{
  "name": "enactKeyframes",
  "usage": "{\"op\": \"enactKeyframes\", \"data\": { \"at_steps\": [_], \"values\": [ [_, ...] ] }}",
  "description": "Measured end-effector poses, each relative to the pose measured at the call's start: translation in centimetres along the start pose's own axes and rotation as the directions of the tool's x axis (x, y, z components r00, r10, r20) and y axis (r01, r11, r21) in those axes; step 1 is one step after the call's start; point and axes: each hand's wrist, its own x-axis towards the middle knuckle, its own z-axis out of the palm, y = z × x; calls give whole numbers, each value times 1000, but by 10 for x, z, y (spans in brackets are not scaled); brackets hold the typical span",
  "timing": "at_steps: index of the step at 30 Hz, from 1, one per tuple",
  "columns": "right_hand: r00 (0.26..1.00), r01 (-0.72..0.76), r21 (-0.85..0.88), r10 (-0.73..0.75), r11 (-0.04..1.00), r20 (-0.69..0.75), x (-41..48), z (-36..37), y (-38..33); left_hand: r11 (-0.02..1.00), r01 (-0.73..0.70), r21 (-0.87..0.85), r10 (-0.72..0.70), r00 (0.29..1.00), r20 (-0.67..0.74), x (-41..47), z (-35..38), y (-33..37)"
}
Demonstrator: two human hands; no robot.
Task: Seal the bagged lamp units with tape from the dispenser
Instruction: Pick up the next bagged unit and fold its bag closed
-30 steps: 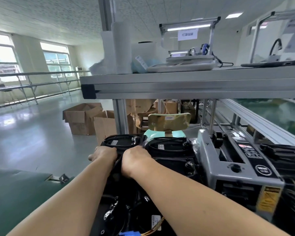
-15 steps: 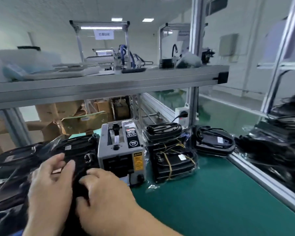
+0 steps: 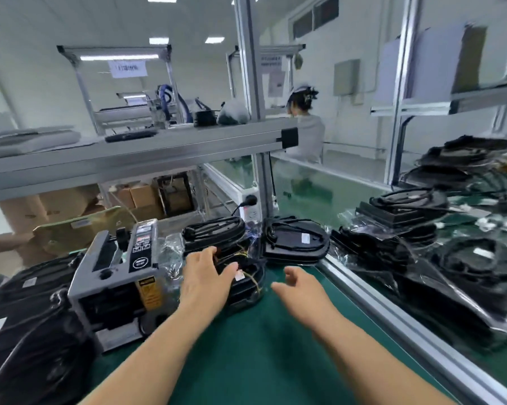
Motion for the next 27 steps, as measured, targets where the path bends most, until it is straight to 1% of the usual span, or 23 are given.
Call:
{"op": "enactKeyframes", "data": {
  "at_steps": [3, 5, 7, 8, 9, 12, 14, 16, 17, 20, 23, 25, 27],
  "values": [
    [993, -119, 85, 119, 989, 12, 35, 18, -5, 982, 101, 159, -107, 994, 34, 25, 7, -9],
    [980, -196, 206, 188, 959, 61, 51, 33, -8, 955, 165, 247, -187, 980, 69, 33, 12, -15],
    [961, -277, 354, 247, 893, 129, 58, 43, -12, 944, 233, 233, -264, 958, 113, 33, 16, -21],
    [955, -297, 398, 266, 868, 133, 60, 46, -13, 944, 250, 216, -281, 951, 131, 30, 18, -23],
    [951, -307, 423, 287, 853, 113, 61, 48, -13, 945, 251, 209, -283, 949, 141, 27, 19, -25],
    [937, -290, 519, 348, 804, -15, 57, 50, -8, 961, 236, 146, -255, 959, 125, 10, 16, -24],
    [933, -260, 609, 358, 749, -42, 44, 48, -3, 973, 219, 78, -228, 965, 127, -10, 10, -22],
    [944, -210, 693, 327, 690, -40, 24, 44, 1, 979, 202, 5, -201, 974, 101, -38, 4, -21],
    [955, -165, 716, 290, 678, -55, 10, 40, 1, 979, 202, -39, -198, 976, 89, -54, 1, -20],
    [980, -20, 720, 156, 693, -123, -41, 34, -3, 945, 261, -198, -250, 965, 81, -107, -10, -16],
    [989, 76, 706, 36, 704, -142, -98, 37, -11, 849, 363, -383, -368, 928, 64, -155, -17, -13],
    [988, 140, 685, -56, 715, -144, -131, 43, -16, 776, 363, -516, -411, 911, 24, -186, -20, -13],
    [979, 202, 632, -153, 748, -131, -156, 51, -17, 722, 360, -591, -450, 893, -7, -213, -27, -17]
  ]
}}
